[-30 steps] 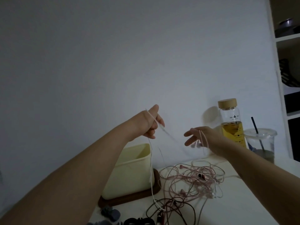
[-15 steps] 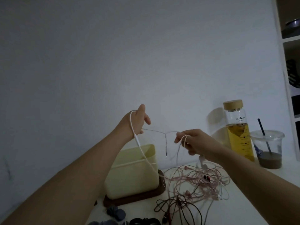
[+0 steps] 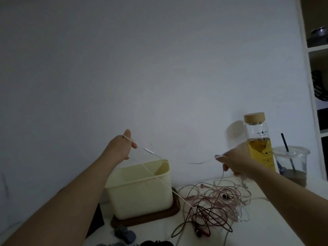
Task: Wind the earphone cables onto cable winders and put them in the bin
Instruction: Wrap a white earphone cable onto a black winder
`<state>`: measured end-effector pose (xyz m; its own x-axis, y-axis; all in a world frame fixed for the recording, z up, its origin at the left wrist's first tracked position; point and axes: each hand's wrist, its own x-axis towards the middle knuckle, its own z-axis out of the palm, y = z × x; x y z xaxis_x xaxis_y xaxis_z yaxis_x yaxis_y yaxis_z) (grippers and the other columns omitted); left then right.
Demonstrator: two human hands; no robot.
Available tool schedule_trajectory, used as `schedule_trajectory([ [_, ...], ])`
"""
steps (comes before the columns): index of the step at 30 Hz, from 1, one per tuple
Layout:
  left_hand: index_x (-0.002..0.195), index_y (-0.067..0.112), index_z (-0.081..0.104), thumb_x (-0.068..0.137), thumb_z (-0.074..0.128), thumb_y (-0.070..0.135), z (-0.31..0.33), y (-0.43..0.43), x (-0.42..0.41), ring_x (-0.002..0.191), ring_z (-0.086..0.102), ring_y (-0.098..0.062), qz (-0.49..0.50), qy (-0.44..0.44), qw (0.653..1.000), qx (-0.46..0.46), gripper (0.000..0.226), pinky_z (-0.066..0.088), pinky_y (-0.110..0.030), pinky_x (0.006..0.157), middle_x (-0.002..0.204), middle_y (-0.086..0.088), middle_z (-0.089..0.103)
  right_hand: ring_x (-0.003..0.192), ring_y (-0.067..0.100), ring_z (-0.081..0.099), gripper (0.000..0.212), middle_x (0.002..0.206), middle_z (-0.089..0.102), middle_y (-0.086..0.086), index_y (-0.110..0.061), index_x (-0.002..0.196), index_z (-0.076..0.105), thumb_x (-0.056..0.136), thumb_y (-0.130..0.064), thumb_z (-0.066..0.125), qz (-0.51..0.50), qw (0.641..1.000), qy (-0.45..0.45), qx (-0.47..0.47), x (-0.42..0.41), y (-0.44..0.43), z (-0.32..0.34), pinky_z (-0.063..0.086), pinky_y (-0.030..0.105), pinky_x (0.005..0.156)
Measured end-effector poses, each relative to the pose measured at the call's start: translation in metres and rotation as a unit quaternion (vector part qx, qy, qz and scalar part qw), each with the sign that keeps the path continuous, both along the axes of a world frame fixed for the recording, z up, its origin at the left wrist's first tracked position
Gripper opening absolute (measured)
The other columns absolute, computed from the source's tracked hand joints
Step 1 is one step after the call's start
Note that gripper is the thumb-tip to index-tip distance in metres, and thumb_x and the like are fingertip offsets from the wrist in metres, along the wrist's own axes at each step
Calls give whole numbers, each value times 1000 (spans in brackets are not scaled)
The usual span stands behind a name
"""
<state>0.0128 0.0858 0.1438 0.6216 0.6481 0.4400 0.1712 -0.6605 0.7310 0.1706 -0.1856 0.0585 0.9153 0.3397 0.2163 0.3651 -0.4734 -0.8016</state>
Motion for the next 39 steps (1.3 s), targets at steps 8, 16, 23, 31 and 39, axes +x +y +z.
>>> schedule_trajectory([
  [8,66,17,61,105,17,39,12,-6,-8,60,53,-23,-47,-105,990,79,63,51,-49,90,55,0,43,56,9,47,52,69,59,3,-8,69,54,95,-51,43,19,920,-239,-309,-40,22,21,45,26,62],
  [16,65,21,60,105,19,41,32,-32,-27,52,46,-10,-117,-185,966,136,61,52,-51,86,39,12,43,84,6,63,37,97,68,-2,-13,111,68,85,-40,67,264,930,-112,-232,-84,89,-10,49,18,80],
  [23,71,13,61,105,23,36,40,-22,-62,63,49,-1,-20,-312,926,212,56,35,-6,60,64,4,51,32,2,41,47,51,59,-5,-14,65,64,98,-41,46,121,986,-97,-65,-66,85,29,32,12,39],
  [31,67,20,57,92,20,45,28,-9,-63,73,52,0,-43,-325,923,204,51,34,-12,68,77,2,60,75,18,61,40,77,66,-4,-10,88,65,99,-42,43,16,964,-211,159,-80,70,120,37,24,47],
  [39,69,21,57,90,20,46,28,6,-75,73,52,-5,-27,-295,932,209,49,34,-17,67,75,7,56,87,28,62,50,103,67,15,0,103,64,99,-44,40,10,948,-293,123,-95,85,150,46,33,75],
])
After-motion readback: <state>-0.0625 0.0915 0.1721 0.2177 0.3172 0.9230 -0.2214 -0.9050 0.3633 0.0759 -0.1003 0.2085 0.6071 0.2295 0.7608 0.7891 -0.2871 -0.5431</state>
